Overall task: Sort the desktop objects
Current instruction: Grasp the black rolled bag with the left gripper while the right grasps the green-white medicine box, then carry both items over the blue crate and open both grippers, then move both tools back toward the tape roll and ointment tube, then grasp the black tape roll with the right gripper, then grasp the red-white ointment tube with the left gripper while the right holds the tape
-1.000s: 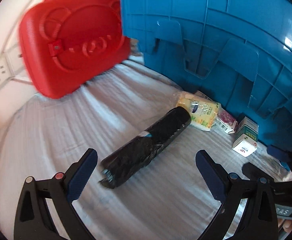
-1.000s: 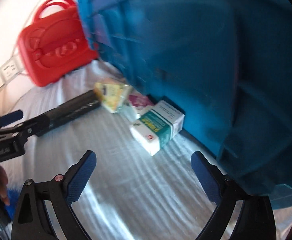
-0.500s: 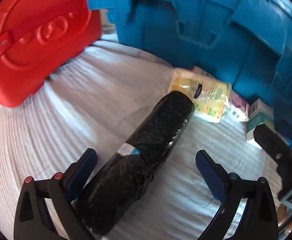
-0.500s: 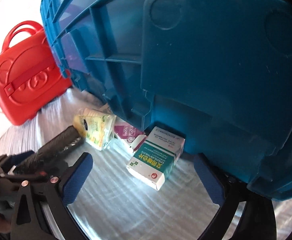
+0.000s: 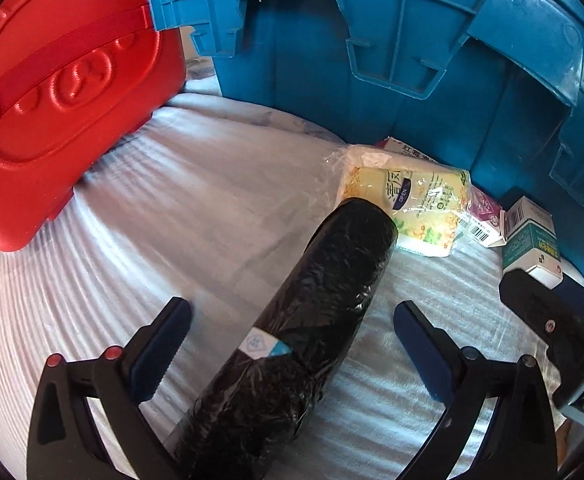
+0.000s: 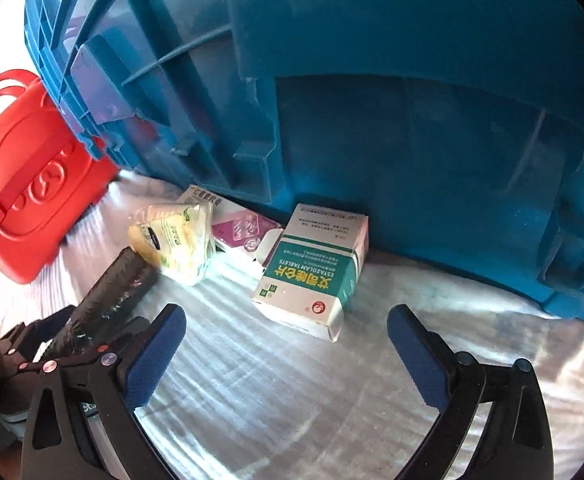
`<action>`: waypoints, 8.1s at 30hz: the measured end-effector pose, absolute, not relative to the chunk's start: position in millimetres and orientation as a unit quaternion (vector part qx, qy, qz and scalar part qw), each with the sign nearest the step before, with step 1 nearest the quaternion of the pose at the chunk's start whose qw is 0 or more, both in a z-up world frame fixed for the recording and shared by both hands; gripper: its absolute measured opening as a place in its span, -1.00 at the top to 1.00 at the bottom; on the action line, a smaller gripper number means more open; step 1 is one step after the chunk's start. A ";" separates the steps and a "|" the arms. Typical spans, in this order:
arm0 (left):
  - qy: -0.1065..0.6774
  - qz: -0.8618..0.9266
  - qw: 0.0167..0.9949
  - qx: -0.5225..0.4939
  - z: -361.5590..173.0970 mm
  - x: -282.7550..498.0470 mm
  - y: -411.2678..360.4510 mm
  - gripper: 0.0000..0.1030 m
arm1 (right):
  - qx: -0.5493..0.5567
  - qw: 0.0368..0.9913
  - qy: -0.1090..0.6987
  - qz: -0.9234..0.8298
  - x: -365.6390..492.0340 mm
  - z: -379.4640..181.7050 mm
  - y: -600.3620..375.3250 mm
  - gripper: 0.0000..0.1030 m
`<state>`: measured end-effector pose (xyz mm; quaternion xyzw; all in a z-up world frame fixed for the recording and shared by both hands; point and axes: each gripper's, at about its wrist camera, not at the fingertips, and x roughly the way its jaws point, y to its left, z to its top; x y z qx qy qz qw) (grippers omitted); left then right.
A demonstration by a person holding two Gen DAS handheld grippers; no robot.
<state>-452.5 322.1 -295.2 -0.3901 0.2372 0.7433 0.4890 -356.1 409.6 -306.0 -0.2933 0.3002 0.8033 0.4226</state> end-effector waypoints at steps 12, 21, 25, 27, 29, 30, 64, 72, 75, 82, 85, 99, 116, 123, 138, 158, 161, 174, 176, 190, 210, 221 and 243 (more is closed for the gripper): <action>0.218 0.760 0.476 -0.384 -289.6 -449.1 315.6 -0.38 | -0.314 0.391 0.296 0.813 -371.0 -306.9 407.1 0.22; 0.220 0.759 0.465 -0.399 -284.8 -432.3 311.3 0.11 | -0.343 0.324 0.278 0.837 -362.5 -305.5 395.2 0.23; 0.211 0.758 0.466 -0.405 -283.0 -427.1 306.5 0.19 | -0.351 0.301 0.265 0.846 -334.7 -294.0 386.9 0.22; 0.217 0.758 0.466 -0.402 -283.5 -420.7 307.3 0.19 | -0.350 0.297 0.252 0.852 -331.0 -292.7 387.5 0.22; 0.215 0.765 0.457 -0.400 -283.0 -413.7 305.9 0.32 | -0.357 0.285 0.247 0.854 -326.2 -293.5 390.5 0.22; 0.209 0.768 0.451 -0.403 -282.7 -412.3 304.9 0.32 | -0.358 0.279 0.246 0.856 -322.6 -294.4 391.8 0.22; 0.053 0.907 0.223 -0.353 -114.1 -243.5 125.0 0.34 | -0.263 0.079 0.111 0.955 -200.0 -103.5 285.9 0.22; 0.027 0.925 0.207 -0.318 -65.8 -177.3 94.4 0.34 | -0.235 0.054 0.073 0.968 -147.7 -51.5 261.4 0.22; 0.021 0.931 0.201 -0.305 -51.0 -157.1 93.6 0.34 | -0.221 0.045 0.064 0.972 -127.0 -29.8 260.2 0.22; 0.010 0.940 0.191 -0.282 -24.3 -128.9 105.9 0.34 | -0.196 0.034 0.042 0.979 -98.6 1.7 272.8 0.22; 0.017 0.942 0.196 -0.271 -13.9 -120.5 119.8 0.34 | -0.182 0.039 0.044 0.981 -85.8 13.4 286.8 0.22; 0.033 0.927 0.307 -0.212 64.9 -97.2 241.1 0.34 | -0.130 0.132 0.036 0.982 -50.6 78.4 388.8 0.21; 0.050 0.903 0.365 -0.221 101.9 -111.9 382.6 0.33 | -0.157 0.217 -0.003 0.963 -97.3 116.5 523.1 0.21; 0.053 0.907 0.368 -0.200 114.0 -126.0 405.2 -0.50 | -0.189 0.251 0.015 0.949 -120.8 114.9 563.6 -0.60; 0.070 0.964 0.196 -0.166 75.7 -138.0 186.6 -0.99 | -0.120 0.072 0.040 0.989 -82.0 78.5 460.2 -0.99; 0.063 0.958 0.126 -0.248 -107.3 -71.4 -37.5 -0.99 | -0.286 -0.016 0.020 0.958 37.4 -153.2 275.9 -0.99; 0.057 0.955 0.116 -0.268 -136.0 -58.4 -65.8 -0.99 | -0.320 0.006 0.030 0.947 50.9 -179.7 263.4 -0.99; 0.055 0.927 0.109 -0.354 -235.8 -38.9 -82.6 -0.99 | -0.435 -0.012 0.052 0.899 43.7 -272.8 229.4 -0.29; 0.055 0.923 0.107 -0.365 -243.8 -43.7 -81.5 -0.99 | -0.430 -0.007 0.049 0.901 41.8 -280.8 228.8 -0.28; 0.045 0.916 0.115 -0.381 -259.6 -58.2 -78.6 -0.99 | -0.404 0.007 0.036 0.914 41.8 -273.1 224.7 -0.07; 0.021 0.898 0.094 -0.430 -284.6 -110.8 -95.1 -0.04 | -0.357 -0.007 0.025 0.934 31.2 -222.7 198.5 -0.08; 0.021 0.894 0.115 -0.432 -283.1 -116.1 -99.0 0.66 | -0.352 -0.006 0.026 0.936 21.5 -221.3 191.7 -0.08; 0.026 0.911 0.106 -0.398 -235.6 -110.3 -95.4 0.70 | -0.321 -0.023 0.020 0.947 -1.5 -191.3 182.9 -0.08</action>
